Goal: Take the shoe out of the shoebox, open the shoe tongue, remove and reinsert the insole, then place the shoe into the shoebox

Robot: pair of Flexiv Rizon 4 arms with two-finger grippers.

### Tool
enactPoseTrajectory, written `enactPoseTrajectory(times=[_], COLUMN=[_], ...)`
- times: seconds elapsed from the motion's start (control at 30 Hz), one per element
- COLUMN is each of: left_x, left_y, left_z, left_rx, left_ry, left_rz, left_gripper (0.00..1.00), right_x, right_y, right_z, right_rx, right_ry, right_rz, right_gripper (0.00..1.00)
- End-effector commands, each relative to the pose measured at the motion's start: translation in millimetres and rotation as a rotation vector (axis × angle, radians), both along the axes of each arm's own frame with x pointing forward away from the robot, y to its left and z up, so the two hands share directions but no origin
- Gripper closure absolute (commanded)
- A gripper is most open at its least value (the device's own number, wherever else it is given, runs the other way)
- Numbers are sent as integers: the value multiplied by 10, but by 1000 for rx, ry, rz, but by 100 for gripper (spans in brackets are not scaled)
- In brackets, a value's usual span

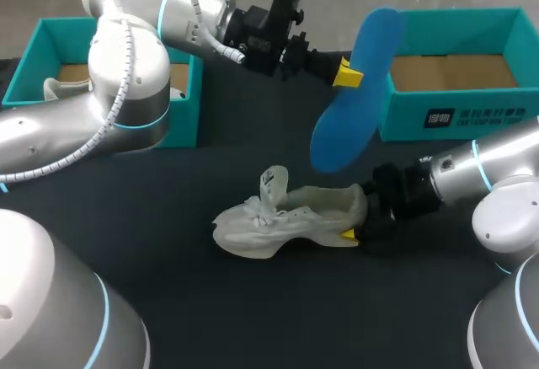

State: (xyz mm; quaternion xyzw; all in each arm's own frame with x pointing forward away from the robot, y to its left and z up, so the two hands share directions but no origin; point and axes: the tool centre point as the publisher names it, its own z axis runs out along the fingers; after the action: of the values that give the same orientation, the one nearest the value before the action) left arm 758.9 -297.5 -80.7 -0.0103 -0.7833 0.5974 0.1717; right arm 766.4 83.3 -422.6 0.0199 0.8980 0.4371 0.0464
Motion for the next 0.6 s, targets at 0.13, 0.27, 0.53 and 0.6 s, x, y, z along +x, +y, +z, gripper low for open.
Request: enactPoseTrajectory(times=[0.13, 0.27, 0.53, 0.6], left_x=[34, -11, -203, -247], left_y=[-115, -163, -128, -107], left_z=[39, 162, 432, 475], left_rx=[-56, -83, -137, -134], left_ry=[119, 195, 394, 426], left_rz=[44, 63, 103, 111], left_gripper=[100, 100, 100, 100], right_x=[-7, -7, -7, -7], right_y=[5, 5, 5, 5], right_z=[-38, -38, -38, -38], right_rx=[-2, -2, -2, -2], right_ry=[-1, -1, -1, -1], right_rz=[0, 0, 0, 0], right_gripper=[100, 100, 100, 100])
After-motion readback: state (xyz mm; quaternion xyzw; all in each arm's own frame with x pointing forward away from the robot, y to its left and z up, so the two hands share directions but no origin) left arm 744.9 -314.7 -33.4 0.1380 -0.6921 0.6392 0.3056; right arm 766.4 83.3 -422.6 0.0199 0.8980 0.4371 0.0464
